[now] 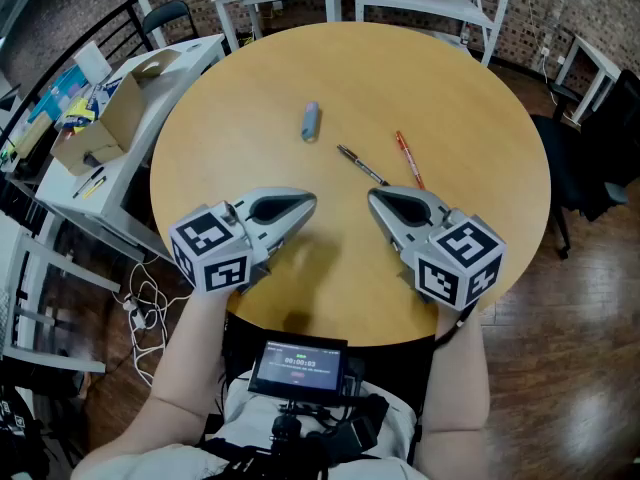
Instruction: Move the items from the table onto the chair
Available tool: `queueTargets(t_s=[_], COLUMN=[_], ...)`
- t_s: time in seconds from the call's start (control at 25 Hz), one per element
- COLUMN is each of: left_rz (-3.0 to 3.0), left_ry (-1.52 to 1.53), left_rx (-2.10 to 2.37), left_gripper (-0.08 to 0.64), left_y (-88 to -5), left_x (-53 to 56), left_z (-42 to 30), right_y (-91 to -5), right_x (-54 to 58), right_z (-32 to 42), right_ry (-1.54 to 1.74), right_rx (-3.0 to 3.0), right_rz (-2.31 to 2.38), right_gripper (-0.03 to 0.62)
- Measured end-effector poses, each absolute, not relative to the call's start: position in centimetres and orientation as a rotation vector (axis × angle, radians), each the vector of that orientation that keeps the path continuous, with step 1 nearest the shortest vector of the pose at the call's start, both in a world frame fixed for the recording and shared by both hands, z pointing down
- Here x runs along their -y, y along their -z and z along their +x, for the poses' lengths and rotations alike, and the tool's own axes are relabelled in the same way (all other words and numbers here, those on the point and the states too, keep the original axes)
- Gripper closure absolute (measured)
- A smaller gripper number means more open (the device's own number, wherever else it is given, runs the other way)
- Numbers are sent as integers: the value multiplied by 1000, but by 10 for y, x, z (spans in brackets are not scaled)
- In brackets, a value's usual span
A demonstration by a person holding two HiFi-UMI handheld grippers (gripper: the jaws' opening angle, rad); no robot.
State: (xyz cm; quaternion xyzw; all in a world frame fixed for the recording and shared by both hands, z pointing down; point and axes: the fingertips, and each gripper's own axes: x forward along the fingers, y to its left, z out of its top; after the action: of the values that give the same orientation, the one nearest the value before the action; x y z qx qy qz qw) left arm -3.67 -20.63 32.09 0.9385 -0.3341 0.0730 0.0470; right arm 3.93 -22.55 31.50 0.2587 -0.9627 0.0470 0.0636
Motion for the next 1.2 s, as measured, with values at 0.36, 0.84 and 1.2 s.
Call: queueTargets(t_s=[0.36, 0.84, 1.2], left_rz=[2847, 2823, 2785], left_ry=[-219, -423, -840], left_rx=[1036, 1143, 1311], left_gripper=[554, 545, 534], left_y=[-322, -307, -304], left_x=[202, 237, 283], left_z=[-32, -53, -64], right_y=[-315, -316, -309], right_x=[222, 221, 225], right_z=[44, 46, 42], right_ry=[-152, -152, -139], right_rx=[2908, 2905, 2903], right_rz=[761, 758, 758], right_gripper=[591, 591, 591])
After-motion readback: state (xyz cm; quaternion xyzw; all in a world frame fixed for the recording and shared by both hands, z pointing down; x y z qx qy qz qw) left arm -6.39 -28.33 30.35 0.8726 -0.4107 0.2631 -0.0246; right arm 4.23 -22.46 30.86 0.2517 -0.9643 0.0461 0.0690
